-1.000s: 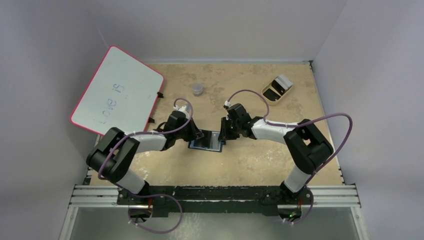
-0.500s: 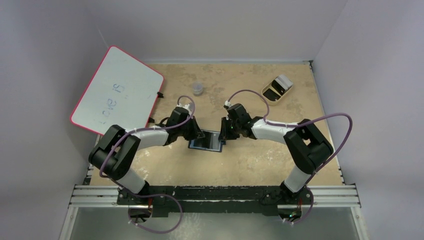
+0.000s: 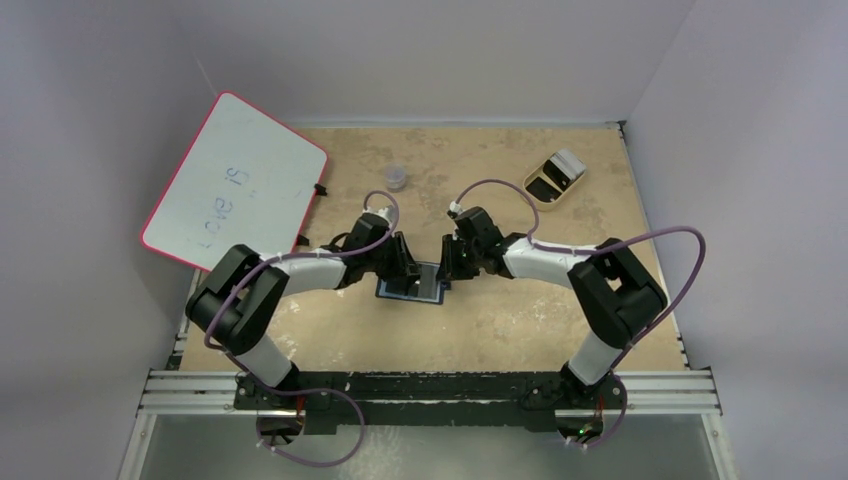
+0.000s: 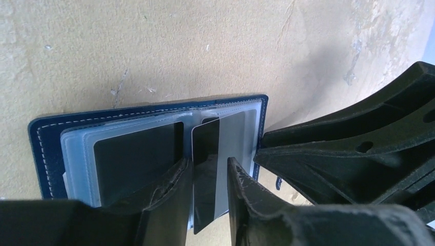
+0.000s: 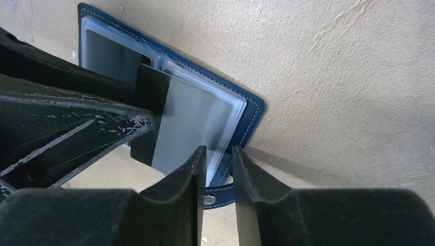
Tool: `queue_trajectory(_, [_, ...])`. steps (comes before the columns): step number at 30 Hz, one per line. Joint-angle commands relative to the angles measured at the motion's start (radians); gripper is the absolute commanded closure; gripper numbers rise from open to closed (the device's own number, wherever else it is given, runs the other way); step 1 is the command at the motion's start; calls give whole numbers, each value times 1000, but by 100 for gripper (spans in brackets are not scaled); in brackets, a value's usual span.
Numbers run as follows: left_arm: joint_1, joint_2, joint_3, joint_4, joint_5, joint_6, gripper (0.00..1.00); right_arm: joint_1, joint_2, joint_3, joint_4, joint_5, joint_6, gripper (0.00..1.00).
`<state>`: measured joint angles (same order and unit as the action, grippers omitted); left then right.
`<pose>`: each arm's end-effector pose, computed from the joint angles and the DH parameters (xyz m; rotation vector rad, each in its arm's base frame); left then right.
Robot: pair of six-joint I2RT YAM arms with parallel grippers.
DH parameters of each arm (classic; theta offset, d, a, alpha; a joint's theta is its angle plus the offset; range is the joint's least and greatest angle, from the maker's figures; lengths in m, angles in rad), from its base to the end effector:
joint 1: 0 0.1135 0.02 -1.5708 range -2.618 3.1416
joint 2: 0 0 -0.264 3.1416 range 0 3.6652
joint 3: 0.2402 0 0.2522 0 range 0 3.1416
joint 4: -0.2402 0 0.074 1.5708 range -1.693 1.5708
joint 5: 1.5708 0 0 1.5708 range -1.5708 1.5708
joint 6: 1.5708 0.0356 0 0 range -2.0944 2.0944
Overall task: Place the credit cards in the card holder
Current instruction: Insert the credit card into the card holder.
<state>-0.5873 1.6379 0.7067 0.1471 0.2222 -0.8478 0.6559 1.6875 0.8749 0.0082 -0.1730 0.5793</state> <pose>0.2529 -0.1778 0.1394 -0.2132 2.5330 -0.9063 0.2644 0.2112 0.1605 -0.1835 2.5012 0.7623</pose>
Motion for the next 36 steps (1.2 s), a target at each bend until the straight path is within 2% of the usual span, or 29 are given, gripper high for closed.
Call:
queue_trajectory(1, [-3,-35,30,-125,-107,21,68,1,-47,4,-58,23,-9,71])
queue_trajectory(12, [-11,-22,-1,-57,-84,-4,66,1,-47,-19,-27,3,-7,74])
queue_trajectory(29, [-111,7,28,51,-110,-6,69,1,13,-40,61,-40,19,76])
queue_trajectory(36, [-122,21,50,125,-59,8,65,1,24,-26,64,-30,12,77])
